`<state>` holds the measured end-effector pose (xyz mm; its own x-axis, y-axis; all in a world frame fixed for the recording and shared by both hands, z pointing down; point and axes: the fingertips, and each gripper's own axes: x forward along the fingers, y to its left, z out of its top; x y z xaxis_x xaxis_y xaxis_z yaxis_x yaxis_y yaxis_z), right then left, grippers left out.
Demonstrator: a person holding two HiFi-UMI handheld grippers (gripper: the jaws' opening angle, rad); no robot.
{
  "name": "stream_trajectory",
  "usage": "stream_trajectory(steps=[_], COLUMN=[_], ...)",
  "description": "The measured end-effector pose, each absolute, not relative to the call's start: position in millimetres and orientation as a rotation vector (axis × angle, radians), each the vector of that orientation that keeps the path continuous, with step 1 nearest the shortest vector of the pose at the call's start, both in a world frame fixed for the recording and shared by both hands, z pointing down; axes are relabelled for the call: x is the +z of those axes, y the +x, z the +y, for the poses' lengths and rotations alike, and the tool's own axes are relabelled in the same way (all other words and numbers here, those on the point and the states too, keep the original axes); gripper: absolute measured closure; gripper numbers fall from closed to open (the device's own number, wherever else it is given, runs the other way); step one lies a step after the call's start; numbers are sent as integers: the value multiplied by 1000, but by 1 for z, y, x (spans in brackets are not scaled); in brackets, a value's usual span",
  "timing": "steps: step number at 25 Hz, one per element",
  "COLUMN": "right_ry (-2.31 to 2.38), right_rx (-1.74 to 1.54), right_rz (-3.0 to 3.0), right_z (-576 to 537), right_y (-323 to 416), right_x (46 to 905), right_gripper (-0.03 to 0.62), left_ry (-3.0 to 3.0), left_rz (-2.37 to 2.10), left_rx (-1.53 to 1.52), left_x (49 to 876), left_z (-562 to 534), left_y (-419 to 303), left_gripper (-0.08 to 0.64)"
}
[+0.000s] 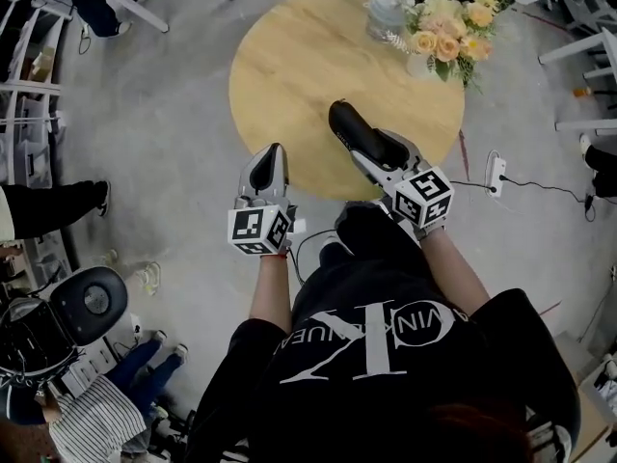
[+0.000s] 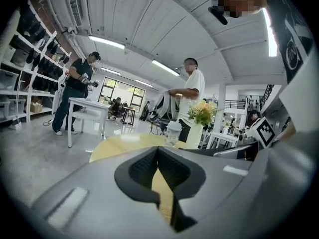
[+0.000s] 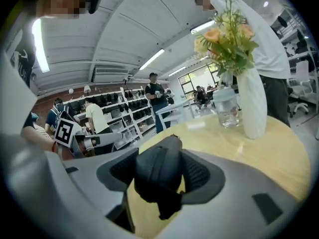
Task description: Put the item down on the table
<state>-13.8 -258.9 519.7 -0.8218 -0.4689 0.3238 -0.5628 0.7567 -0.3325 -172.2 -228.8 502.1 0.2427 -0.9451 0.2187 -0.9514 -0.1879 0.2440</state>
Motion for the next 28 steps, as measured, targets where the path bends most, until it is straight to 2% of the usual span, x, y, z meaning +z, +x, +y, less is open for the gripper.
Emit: stream_trajectory(steps=[14,28], right_ry=[621,511], right_rx=[610,511], right_rz=[-2725,-2575], right_z=[-282,-281], right_y=[-57,-70], right_x=[544,573], right_gripper=[322,322], left_ry=[2097,2035], left_rz=[-1763,-1799], left_rx=[102,82], left_x=[527,532], left_z=[-233,-232], left_y=[-175,-183], left_gripper=[548,548])
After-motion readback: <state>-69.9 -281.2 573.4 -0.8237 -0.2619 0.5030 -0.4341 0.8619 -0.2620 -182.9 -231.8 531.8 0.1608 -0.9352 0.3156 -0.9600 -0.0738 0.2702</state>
